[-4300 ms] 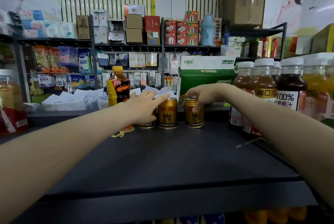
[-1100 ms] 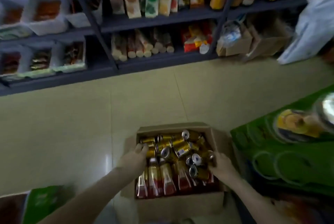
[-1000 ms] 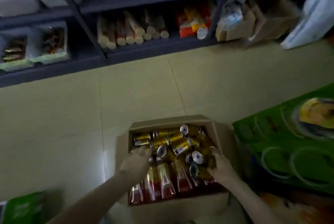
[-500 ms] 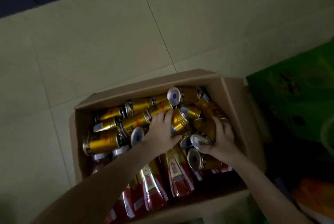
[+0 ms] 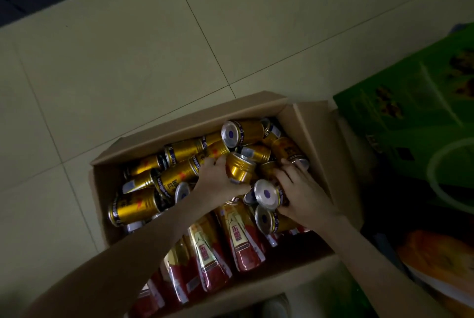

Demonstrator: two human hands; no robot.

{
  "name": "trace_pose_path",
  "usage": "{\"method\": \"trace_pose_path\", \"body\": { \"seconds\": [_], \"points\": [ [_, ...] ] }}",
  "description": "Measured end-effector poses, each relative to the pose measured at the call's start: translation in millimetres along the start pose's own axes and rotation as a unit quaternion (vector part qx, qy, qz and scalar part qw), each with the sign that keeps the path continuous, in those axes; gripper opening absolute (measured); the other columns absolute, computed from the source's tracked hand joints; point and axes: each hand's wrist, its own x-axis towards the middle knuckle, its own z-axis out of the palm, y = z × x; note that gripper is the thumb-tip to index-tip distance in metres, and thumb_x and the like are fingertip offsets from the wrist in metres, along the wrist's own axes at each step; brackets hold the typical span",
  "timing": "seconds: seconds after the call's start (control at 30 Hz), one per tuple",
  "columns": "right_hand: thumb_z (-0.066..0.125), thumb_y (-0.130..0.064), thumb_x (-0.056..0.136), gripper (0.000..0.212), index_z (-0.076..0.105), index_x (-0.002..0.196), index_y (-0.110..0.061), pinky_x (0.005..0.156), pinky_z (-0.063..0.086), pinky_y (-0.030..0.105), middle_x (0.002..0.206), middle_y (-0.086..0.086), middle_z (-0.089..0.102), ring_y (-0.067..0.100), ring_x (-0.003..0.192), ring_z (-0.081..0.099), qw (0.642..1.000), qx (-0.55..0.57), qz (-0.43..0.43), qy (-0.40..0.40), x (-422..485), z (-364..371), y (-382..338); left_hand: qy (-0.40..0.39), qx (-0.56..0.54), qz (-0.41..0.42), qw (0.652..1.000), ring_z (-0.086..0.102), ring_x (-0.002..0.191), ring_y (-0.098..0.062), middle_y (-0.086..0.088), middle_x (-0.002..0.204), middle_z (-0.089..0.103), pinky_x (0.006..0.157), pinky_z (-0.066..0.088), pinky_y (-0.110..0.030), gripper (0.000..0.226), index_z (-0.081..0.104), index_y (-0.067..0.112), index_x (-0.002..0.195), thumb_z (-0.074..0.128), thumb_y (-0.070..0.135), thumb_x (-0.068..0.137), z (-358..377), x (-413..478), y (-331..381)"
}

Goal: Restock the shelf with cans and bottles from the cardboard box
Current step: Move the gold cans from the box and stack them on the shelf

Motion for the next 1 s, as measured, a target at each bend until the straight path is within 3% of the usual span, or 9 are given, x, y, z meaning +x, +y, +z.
{"method": "trace_pose_path", "body": {
  "seconds": [0.07,0.17,0.27,0.33,0.53,0.63,0.8,0.93,1.0],
  "points": [
    [0.081,-0.039,0.067,0.067,0.048,0.123,-0.024,0.101,0.042,0.029,0.128,-0.001,0.05,0.018,0.124,0.049,0.984,0.142,0.103,0.008,-10.8,-17.5,-11.7,-0.032,-0.118,-0.017,0.992,0.057,0.11,-0.021,-0.001,0.116,0.058,0.089,0.05,-0.039,0.069,0.05,0.027,0.121,0.082,0.047,0.063,-14.3,-15.3,1.7],
    [0.08,-0.045,0.064,0.063,0.043,0.114,-0.048,0.088,0.048,0.026,0.107,-0.016,0.057,0.005,0.103,0.058,0.918,0.31,0.223,0.108,-40.7,-66.8,-42.3,-0.082,-0.264,-0.033,0.961,0.068,0.09,-0.017,0.002,0.1,0.069,0.075,0.052,-0.029,0.053,0.055,0.028,0.112,0.084,0.027,0.068,-52.3,-61.8,20.0],
    [0.081,-0.02,0.072,0.062,0.045,0.122,-0.029,0.093,0.046,0.031,0.112,-0.008,0.06,0.015,0.11,0.058,0.799,0.477,0.34,0.136,-70.1,-137.9,-79.1,-0.106,-0.317,0.005,0.942,0.069,0.092,-0.018,0.0,0.102,0.071,0.077,0.054,-0.029,0.056,0.058,0.026,0.112,0.086,0.023,0.064,-101.2,-120.1,62.5],
    [0.08,-0.018,0.073,0.065,0.046,0.128,-0.022,0.101,0.044,0.04,0.121,-0.001,0.06,0.02,0.114,0.057,0.756,0.529,0.36,0.14,-91.1,-182.0,-101.3,-0.128,-0.333,0.031,0.934,0.068,0.098,-0.02,-0.002,0.107,0.07,0.09,0.053,-0.038,0.064,0.057,0.025,0.115,0.087,0.025,0.06,-129.8,-158.5,98.7],
    [0.088,-0.034,0.049,0.086,0.052,0.126,-0.023,0.094,0.05,0.043,0.117,0.003,0.067,0.024,0.107,0.065,0.703,0.618,0.326,0.137,-163.2,-320.2,-186.7,-0.202,-0.322,0.115,0.918,0.066,0.104,-0.027,-0.008,0.114,0.068,0.096,0.049,-0.05,0.077,0.052,0.02,0.122,0.088,0.033,0.055,-200.5,-267.8,207.3],
    [0.088,-0.038,0.047,0.088,0.053,0.126,-0.02,0.089,0.052,0.041,0.116,0.004,0.069,0.023,0.106,0.066,0.691,0.645,0.282,0.168,-204.3,-375.0,-226.6,-0.188,-0.341,0.14,0.91,0.067,0.099,-0.028,-0.01,0.108,0.07,0.093,0.051,-0.05,0.059,0.056,0.017,0.111,0.083,0.029,0.059,-222.2,-330.1,250.8],
    [0.076,-0.015,0.07,0.054,0.055,0.119,-0.02,0.046,0.05,0.021,0.094,0.001,0.072,0.011,0.07,0.07,0.653,0.693,0.226,0.205,-294.9,-448.1,-271.5,-0.223,-0.323,0.209,0.895,0.066,0.1,-0.029,-0.016,0.113,0.067,0.091,0.053,-0.044,0.061,0.053,0.007,0.119,0.078,0.023,0.067,-232.8,-429.9,309.9],
    [0.089,-0.03,0.051,0.091,0.049,0.132,-0.019,0.082,0.054,0.049,0.118,0.007,0.068,0.025,0.101,0.068,0.65,0.7,0.188,0.228,-396.2,-481.9,-289.1,-0.269,-0.301,0.265,0.876,0.066,0.095,-0.018,-0.006,0.11,0.067,0.087,0.055,-0.034,0.048,0.049,0.011,0.126,0.07,0.014,0.083,-213.7,-523.2,349.4],
    [0.094,-0.039,0.04,0.106,0.047,0.134,-0.022,0.086,0.054,0.052,0.122,0.008,0.066,0.028,0.107,0.065,0.657,0.69,0.169,0.252,-458.8,-489.9,-300.5,-0.285,-0.287,0.295,0.866,0.067,0.092,-0.014,-0.001,0.105,0.068,0.084,0.055,-0.032,0.048,0.05,0.017,0.124,0.071,0.015,0.081,-191.7,-575.6,364.1]
  ]
}}
